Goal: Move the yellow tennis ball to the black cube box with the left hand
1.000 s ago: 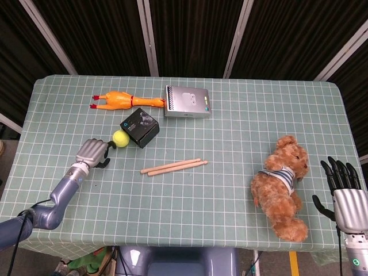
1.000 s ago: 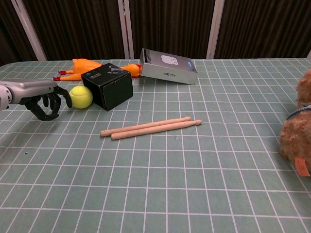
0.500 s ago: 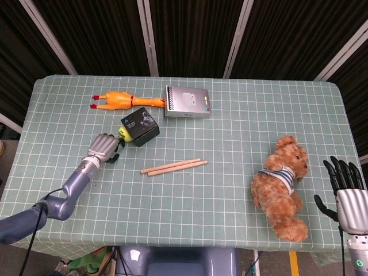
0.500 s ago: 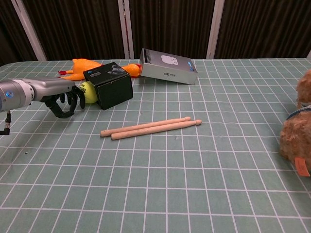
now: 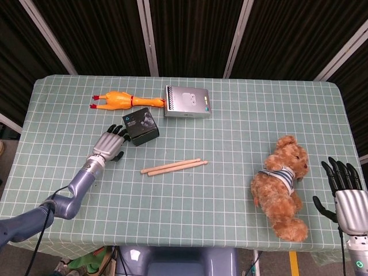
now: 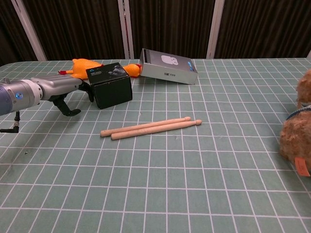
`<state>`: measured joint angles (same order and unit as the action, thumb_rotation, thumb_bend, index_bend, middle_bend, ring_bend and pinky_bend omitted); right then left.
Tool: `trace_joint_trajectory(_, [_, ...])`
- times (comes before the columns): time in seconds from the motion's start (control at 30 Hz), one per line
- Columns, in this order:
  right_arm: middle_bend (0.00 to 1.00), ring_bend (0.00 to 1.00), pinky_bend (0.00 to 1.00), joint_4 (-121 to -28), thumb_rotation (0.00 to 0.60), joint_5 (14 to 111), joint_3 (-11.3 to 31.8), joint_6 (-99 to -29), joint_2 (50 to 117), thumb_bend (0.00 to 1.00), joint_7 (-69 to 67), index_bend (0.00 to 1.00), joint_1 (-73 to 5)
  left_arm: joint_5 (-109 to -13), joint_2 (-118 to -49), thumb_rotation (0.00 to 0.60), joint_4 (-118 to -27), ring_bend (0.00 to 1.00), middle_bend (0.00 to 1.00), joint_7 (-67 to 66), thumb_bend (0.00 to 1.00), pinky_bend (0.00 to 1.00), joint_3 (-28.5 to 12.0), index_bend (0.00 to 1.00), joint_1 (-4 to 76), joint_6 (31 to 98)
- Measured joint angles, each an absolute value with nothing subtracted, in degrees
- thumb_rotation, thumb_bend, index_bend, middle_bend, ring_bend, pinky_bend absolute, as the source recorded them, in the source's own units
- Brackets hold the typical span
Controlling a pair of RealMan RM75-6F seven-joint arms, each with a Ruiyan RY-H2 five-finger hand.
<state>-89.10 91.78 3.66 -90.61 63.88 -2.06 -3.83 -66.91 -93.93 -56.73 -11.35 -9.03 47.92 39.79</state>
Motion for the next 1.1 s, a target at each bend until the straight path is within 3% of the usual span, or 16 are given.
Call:
trace_joint_trajectory(0.53, [0.0, 0.0, 0.01, -89.3, 0.6, 92.2, 3.1, -90.3, 63.6, 0.34, -2.2, 0.0, -3.7, -70.3, -94.0, 0.6, -56.5, 0.0, 0.08, -8.6, 0.41, 0.0, -7.7, 0.19, 47.4, 41.7])
trace_joint_trajectory(0.77, [0.0, 0.0, 0.01, -89.2, 0.6, 92.1, 3.2, -90.0, 64.0, 0.34, -1.2, 0.0, -4.0, -71.6, -89.1, 0.6, -64.4, 0.0, 0.09, -9.4, 0.3, 0.0, -5.6, 0.12, 44.7, 44.4])
trace_joint_trajectory(0.9, [0.0, 0.0, 0.01, -89.3, 0.6, 92.2, 3.0, -89.6, 64.4, 0.34, 0.0, 0.0, -4.1, -73.6, -84.6, 0.6, -71.5, 0.0, 0.07, -9.9, 0.18, 0.0, -3.7, 0.08, 40.8, 50.6])
trace_joint_trajectory(1.1, [0.0, 0.0, 0.0, -89.4, 0.6, 92.8, 2.9, -88.9, 65.1, 0.34, 0.4, 0.0, -4.7, -78.6, -78.2, 0.6, -80.3, 0.0, 0.03, -10.3, 0.08, 0.0, 0.2, 0.02, 31.5, 67.1])
